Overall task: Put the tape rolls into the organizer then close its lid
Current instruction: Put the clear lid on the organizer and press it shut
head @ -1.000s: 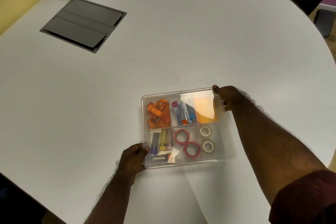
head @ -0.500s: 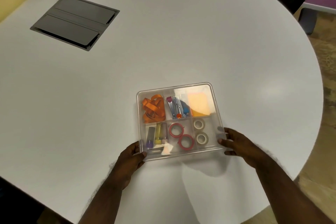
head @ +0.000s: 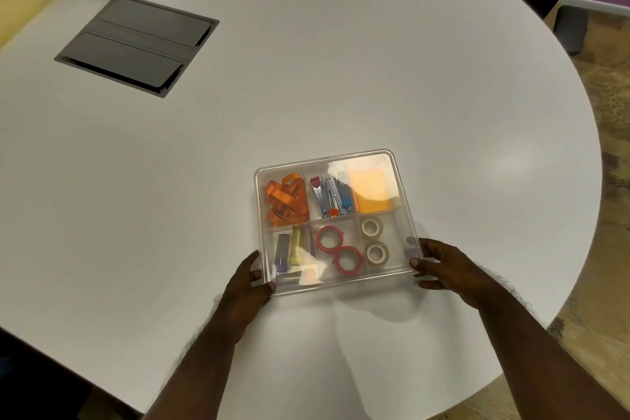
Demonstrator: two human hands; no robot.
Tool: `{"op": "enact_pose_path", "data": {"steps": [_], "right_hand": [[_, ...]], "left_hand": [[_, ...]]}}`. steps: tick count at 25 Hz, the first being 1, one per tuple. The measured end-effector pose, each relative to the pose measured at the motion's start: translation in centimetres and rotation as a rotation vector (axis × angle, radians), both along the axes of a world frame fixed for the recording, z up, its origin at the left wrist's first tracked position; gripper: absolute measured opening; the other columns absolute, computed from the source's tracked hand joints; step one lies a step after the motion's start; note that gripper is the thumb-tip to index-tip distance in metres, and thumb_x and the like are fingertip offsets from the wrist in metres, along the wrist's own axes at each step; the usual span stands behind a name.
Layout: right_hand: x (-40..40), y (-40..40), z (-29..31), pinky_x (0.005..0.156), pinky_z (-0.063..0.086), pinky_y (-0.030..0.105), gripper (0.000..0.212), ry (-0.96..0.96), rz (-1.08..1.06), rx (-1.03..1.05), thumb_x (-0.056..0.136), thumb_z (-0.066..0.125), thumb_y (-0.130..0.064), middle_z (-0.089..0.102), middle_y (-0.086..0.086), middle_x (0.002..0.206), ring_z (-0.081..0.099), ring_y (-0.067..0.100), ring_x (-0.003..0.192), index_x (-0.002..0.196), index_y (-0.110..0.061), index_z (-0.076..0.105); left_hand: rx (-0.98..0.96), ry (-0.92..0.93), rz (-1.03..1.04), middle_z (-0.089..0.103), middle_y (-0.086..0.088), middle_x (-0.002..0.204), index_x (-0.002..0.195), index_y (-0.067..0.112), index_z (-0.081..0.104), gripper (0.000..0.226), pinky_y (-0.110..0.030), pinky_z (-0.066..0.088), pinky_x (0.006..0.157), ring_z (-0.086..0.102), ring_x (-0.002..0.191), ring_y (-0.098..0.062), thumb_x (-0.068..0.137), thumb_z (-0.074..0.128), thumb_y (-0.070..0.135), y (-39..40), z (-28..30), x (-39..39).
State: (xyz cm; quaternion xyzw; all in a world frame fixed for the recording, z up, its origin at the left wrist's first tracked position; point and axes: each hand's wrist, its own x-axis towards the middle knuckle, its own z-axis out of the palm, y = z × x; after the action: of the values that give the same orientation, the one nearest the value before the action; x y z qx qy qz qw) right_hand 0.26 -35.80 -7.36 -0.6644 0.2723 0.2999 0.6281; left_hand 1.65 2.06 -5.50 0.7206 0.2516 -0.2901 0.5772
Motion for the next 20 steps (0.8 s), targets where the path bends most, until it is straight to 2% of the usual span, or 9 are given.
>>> {"op": "enact_pose_path", "data": {"steps": [1, 3, 5, 6, 8, 12, 14, 16, 20], "right_hand": [[-0.1, 0.3, -0.1, 0.070, 0.061, 0.032, 0.049, -0.016, -0.036, -0.005, 0.089, 0.068, -0.009, 0.064, 0.009, 0.114, 0.067, 0.025, 0.084, 0.133, -0.023, 0.055], [-0.6, 1.1, -0.3, 0.064, 0.062, 0.028, 0.049, -0.051, -0.129, -0.010, 0.089, 0.066, -0.004, 0.062, 0.009, 0.107, 0.065, 0.024, 0.078, 0.134, -0.017, 0.054], [-1.1, 1.8, -0.6, 0.063, 0.062, 0.027, 0.046, -0.077, -0.212, -0.015, 0.090, 0.064, 0.000, 0.064, 0.009, 0.107, 0.063, 0.022, 0.078, 0.133, -0.015, 0.055], [-1.3, 2.1, -0.6, 0.064, 0.062, 0.028, 0.045, -0.085, -0.243, -0.017, 0.090, 0.063, 0.000, 0.064, 0.011, 0.110, 0.063, 0.022, 0.079, 0.132, -0.014, 0.056], [-1.6, 2.5, -0.6, 0.066, 0.063, 0.029, 0.042, -0.091, -0.281, -0.015, 0.090, 0.062, 0.000, 0.063, 0.014, 0.117, 0.064, 0.023, 0.082, 0.130, -0.015, 0.056], [-2.3, 3.5, -0.5, 0.067, 0.063, 0.031, 0.042, -0.066, -0.293, -0.015, 0.090, 0.063, 0.001, 0.062, 0.016, 0.118, 0.064, 0.023, 0.080, 0.128, -0.015, 0.056], [-2.5, 3.8, -0.6, 0.069, 0.062, 0.033, 0.042, -0.054, -0.291, -0.012, 0.089, 0.064, 0.001, 0.062, 0.016, 0.117, 0.064, 0.024, 0.079, 0.128, -0.015, 0.056], [-2.6, 3.8, -0.7, 0.069, 0.062, 0.035, 0.043, -0.047, -0.293, -0.012, 0.089, 0.065, 0.001, 0.062, 0.016, 0.117, 0.064, 0.026, 0.080, 0.128, -0.015, 0.056], [-2.5, 4.0, -1.0, 0.070, 0.061, 0.037, 0.043, -0.061, -0.285, -0.076, 0.089, 0.065, -0.001, 0.062, 0.015, 0.117, 0.065, 0.026, 0.082, 0.129, -0.014, 0.056]], "left_hand": [[0.098, -0.090, -0.087, 0.056, -0.005, 0.132, 0.146, 0.027, 0.031, 0.081, -0.030, 0.052, 0.088, 0.058, 0.114, -0.017, 0.081, 0.070, -0.001, -0.3, 0.4, 0.7], [0.343, -0.349, -0.318, 0.046, 0.003, 0.143, 0.145, 0.029, 0.028, 0.089, -0.024, 0.047, 0.099, 0.048, 0.127, -0.005, 0.075, 0.079, 0.011, -0.7, 0.9, 3.2], [0.549, -0.499, -0.540, 0.025, -0.009, 0.159, 0.150, 0.018, 0.022, 0.096, -0.041, 0.033, 0.115, 0.030, 0.144, -0.024, 0.073, 0.081, 0.019, -1.1, 1.1, 6.9], [0.612, -0.518, -0.639, 0.015, -0.013, 0.161, 0.151, 0.014, 0.019, 0.101, -0.047, 0.029, 0.116, 0.026, 0.145, -0.032, 0.072, 0.082, 0.022, -1.2, 1.3, 9.1], [0.700, -0.464, -0.805, 0.003, -0.016, 0.162, 0.151, 0.010, 0.013, 0.112, -0.048, 0.026, 0.116, 0.023, 0.144, -0.038, 0.068, 0.085, 0.029, -1.6, 1.5, 13.0], [0.758, -0.328, -1.035, -0.010, -0.017, 0.162, 0.152, 0.008, 0.001, 0.127, -0.048, 0.025, 0.118, 0.016, 0.147, -0.036, 0.062, 0.088, 0.031, -2.3, 1.3, 17.1], [0.756, -0.304, -1.077, -0.014, -0.015, 0.162, 0.151, 0.009, -0.005, 0.131, -0.048, 0.023, 0.119, 0.014, 0.148, -0.035, 0.062, 0.089, 0.029, -2.3, 1.0, 17.9], [0.759, -0.283, -1.059, -0.012, -0.013, 0.162, 0.151, 0.010, -0.008, 0.134, -0.052, 0.027, 0.117, 0.020, 0.146, -0.036, 0.061, 0.089, 0.029, -2.1, 0.7, 18.4], [0.861, -0.269, -1.091, -0.016, -0.006, 0.162, 0.151, 0.013, -0.008, 0.132, -0.058, 0.032, 0.112, 0.019, 0.146, -0.036, 0.062, 0.087, 0.038, -1.8, -0.1, 18.0]]}}
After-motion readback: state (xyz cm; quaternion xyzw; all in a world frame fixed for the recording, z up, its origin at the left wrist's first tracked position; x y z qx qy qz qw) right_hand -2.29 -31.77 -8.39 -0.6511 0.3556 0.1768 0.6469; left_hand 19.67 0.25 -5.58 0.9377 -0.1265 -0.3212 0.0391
